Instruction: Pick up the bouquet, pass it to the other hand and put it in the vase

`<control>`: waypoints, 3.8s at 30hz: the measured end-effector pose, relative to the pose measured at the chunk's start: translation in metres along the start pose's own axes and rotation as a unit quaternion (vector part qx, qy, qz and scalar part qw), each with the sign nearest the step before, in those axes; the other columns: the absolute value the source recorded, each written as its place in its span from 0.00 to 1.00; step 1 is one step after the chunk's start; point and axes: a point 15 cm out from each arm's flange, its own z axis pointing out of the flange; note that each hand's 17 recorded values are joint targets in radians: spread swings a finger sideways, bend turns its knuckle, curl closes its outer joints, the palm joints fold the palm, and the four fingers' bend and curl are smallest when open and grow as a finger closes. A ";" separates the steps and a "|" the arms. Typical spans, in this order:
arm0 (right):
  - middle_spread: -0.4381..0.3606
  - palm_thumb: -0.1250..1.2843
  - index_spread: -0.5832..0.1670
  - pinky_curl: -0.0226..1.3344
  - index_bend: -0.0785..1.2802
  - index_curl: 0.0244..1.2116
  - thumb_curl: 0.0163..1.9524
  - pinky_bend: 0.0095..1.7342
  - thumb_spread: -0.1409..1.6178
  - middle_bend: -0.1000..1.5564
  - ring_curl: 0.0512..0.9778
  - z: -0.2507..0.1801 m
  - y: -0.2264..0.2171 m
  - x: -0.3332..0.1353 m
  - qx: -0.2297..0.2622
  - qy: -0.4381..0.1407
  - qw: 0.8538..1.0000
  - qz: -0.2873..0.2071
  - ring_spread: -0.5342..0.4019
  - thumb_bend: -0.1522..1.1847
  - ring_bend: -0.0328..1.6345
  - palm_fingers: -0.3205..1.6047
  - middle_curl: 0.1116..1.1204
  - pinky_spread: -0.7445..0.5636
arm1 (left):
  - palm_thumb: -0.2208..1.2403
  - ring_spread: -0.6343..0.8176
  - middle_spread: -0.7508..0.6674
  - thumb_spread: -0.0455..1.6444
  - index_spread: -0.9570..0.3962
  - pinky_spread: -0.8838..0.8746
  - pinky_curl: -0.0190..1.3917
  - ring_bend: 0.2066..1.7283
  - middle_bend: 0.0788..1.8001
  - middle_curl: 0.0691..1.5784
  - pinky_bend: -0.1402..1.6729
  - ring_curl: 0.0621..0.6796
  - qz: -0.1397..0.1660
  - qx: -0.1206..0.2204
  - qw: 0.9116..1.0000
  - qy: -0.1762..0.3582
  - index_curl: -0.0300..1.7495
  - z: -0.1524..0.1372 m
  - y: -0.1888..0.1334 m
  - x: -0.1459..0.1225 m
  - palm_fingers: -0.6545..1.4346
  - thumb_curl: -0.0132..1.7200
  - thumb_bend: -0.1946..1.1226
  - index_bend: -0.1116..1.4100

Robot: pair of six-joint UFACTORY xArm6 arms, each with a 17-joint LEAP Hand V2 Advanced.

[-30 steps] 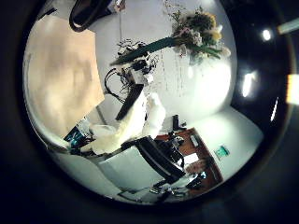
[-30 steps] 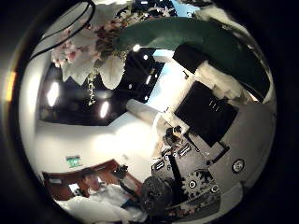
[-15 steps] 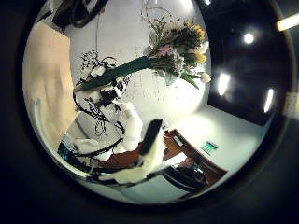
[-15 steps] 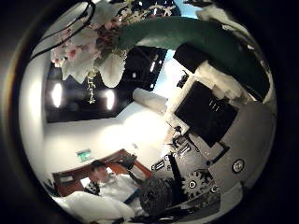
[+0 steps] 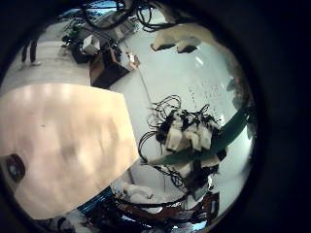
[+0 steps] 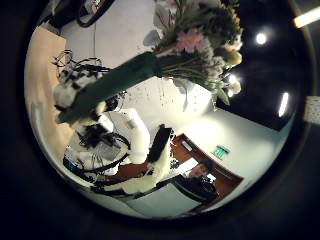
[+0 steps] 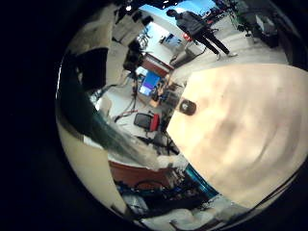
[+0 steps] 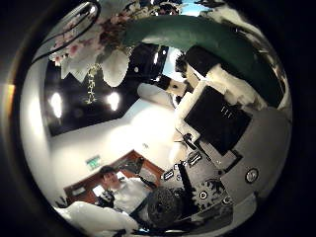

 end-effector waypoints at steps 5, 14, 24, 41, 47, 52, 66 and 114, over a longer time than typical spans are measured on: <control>0.39 0.91 0.48 0.75 0.94 0.68 0.64 0.68 0.59 0.90 0.67 0.011 0.000 0.012 -0.012 0.022 1.000 0.005 0.37 0.11 0.91 0.76 0.63 0.40 | 0.36 0.75 0.69 0.59 0.80 0.74 0.03 0.29 0.14 0.22 0.48 0.17 -0.002 -0.022 1.000 0.003 0.21 0.005 0.009 0.008 0.44 0.20 0.13 0.17; 0.39 0.91 0.49 0.76 0.94 0.68 0.64 0.67 0.59 0.90 0.67 0.029 0.003 0.029 -0.036 0.039 0.998 0.018 0.37 0.11 0.91 0.76 0.63 0.40 | 0.40 0.55 0.52 0.59 0.75 0.57 0.02 0.36 0.28 0.27 0.56 0.19 -0.025 -0.057 0.998 0.026 0.20 0.014 0.018 0.011 0.60 0.21 0.14 0.16; 0.39 0.86 0.48 0.76 0.93 0.68 0.63 0.67 0.60 0.90 0.67 0.023 0.001 0.044 -0.027 0.065 0.997 0.029 0.37 0.08 0.91 0.75 0.63 0.39 | 0.73 0.17 0.27 0.64 0.51 0.27 0.16 0.71 0.46 0.44 0.83 0.58 -0.033 -0.031 0.998 0.053 0.26 0.005 0.008 0.020 0.88 0.28 0.25 0.29; 0.46 0.68 0.37 0.58 0.38 0.44 0.38 0.51 0.64 0.50 0.47 0.006 0.003 0.051 -0.009 0.071 0.997 0.041 0.41 0.09 0.70 0.15 0.41 0.45 | 0.83 0.15 0.15 0.69 0.24 0.27 0.32 0.87 0.58 0.61 0.99 0.82 0.047 0.074 0.996 0.016 0.52 -0.043 -0.004 0.041 0.78 0.40 0.28 0.53; 0.56 0.66 0.32 0.49 0.28 0.36 0.34 0.41 0.64 0.37 0.34 0.006 0.004 0.050 -0.013 0.069 0.997 0.043 0.63 0.09 0.53 0.11 0.30 0.69 | 0.83 0.16 0.15 0.70 0.20 0.27 0.35 0.89 0.60 0.63 1.00 0.85 0.082 0.106 0.991 -0.011 0.59 -0.065 -0.002 0.064 0.76 0.43 0.27 0.52; 0.62 0.65 0.29 0.42 0.20 0.32 0.31 0.34 0.63 0.29 0.27 0.006 0.005 0.049 -0.013 0.069 0.996 0.050 0.73 0.09 0.44 0.13 0.25 0.80 | 0.83 0.16 0.14 0.71 0.18 0.27 0.37 0.90 0.60 0.64 1.00 0.86 0.113 0.136 0.984 -0.039 0.64 -0.090 0.004 0.090 0.76 0.45 0.26 0.51; 0.67 0.65 0.29 0.32 0.17 0.24 0.26 0.28 0.63 0.21 0.20 0.007 0.004 0.049 -0.013 0.069 0.996 0.058 0.78 0.09 0.35 0.17 0.22 0.86 | 0.83 0.16 0.14 0.72 0.15 0.27 0.42 0.91 0.61 0.66 0.99 0.86 0.168 0.269 0.933 -0.172 0.74 -0.187 0.047 0.119 0.76 0.50 0.24 0.47; 0.66 0.67 0.32 0.25 0.18 0.21 0.25 0.25 0.63 0.18 0.19 0.016 0.006 0.049 -0.023 0.065 0.996 0.062 0.79 0.10 0.29 0.23 0.22 0.88 | 0.84 0.16 0.13 0.74 0.16 0.25 0.51 0.86 0.56 0.68 0.90 0.86 0.036 0.332 0.928 -0.167 0.85 -0.284 0.136 -0.038 0.79 0.56 0.19 0.37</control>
